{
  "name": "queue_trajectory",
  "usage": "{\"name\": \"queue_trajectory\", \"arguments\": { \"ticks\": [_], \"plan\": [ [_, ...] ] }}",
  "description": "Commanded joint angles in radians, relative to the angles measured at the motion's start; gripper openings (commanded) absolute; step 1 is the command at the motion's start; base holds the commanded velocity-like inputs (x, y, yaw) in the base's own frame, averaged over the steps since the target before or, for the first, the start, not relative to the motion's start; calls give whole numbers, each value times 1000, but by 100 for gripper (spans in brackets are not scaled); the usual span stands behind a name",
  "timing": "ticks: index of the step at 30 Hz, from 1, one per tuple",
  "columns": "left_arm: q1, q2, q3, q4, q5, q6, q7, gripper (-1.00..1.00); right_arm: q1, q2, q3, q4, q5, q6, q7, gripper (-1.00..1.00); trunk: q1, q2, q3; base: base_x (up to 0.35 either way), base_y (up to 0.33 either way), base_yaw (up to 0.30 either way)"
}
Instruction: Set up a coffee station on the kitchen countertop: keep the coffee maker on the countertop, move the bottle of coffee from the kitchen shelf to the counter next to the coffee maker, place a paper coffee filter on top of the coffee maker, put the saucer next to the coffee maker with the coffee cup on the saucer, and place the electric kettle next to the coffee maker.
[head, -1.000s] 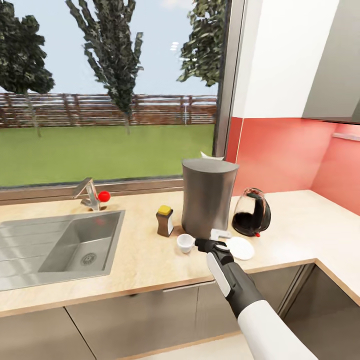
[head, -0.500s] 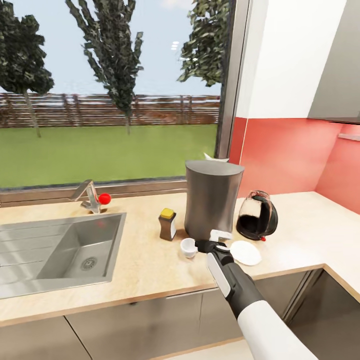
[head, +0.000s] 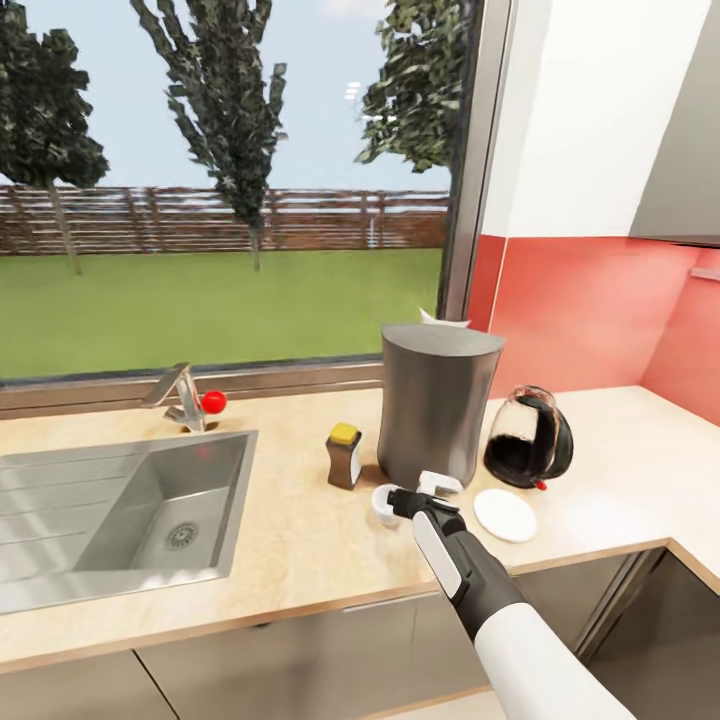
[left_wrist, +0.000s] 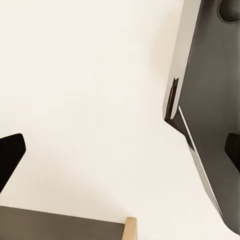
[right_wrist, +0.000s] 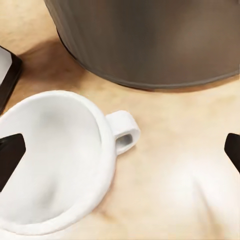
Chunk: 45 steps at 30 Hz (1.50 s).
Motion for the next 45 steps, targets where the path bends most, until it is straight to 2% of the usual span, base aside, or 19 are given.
{"name": "queue_trajectory", "arguments": {
  "ticks": [1, 45],
  "plan": [
    [-1, 0, 7, 2, -1, -6, 1, 100, -1, 0, 2, -1, -8, 2, -8, 100, 1, -2, -2, 171, 0, 0],
    [-1, 0, 7, 2, 1, -6, 2, 100, -1, 0, 0, 60, -9, 1, -8, 100, 1, -2, -2, 7, 1, 0]
  ]
}}
